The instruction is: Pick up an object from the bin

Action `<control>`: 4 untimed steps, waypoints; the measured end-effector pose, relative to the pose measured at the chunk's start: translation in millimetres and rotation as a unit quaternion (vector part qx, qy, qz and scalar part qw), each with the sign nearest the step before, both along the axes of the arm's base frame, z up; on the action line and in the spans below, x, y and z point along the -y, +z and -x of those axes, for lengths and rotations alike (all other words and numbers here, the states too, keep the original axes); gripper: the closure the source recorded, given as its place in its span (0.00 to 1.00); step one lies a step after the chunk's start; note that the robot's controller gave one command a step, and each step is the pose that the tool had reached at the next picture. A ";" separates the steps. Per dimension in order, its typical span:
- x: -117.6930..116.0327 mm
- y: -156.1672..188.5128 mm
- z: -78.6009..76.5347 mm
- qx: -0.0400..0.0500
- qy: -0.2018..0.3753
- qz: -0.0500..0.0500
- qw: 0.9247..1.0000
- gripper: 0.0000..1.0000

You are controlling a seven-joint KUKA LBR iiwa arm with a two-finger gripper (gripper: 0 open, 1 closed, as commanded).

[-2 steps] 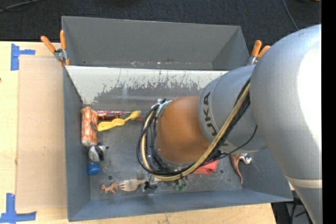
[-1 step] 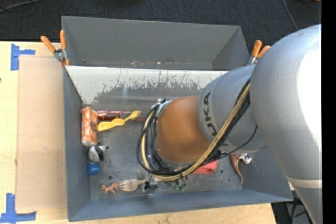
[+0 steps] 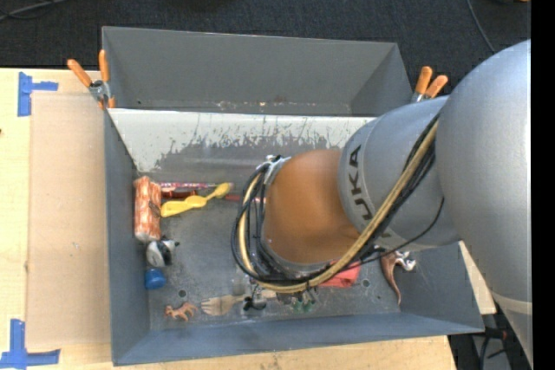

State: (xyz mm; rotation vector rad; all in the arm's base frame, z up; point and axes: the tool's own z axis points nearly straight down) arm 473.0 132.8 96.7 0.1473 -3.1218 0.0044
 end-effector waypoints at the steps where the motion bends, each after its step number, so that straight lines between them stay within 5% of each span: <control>1: -0.9 31.7 -2.1 0.004 -0.001 -0.001 1.000 1.00; 4: -0.8 72.3 -0.8 0.001 -0.003 0.000 1.000 1.00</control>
Offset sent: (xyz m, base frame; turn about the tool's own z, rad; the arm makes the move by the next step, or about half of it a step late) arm 0.0016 0.0006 0.0346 0.0010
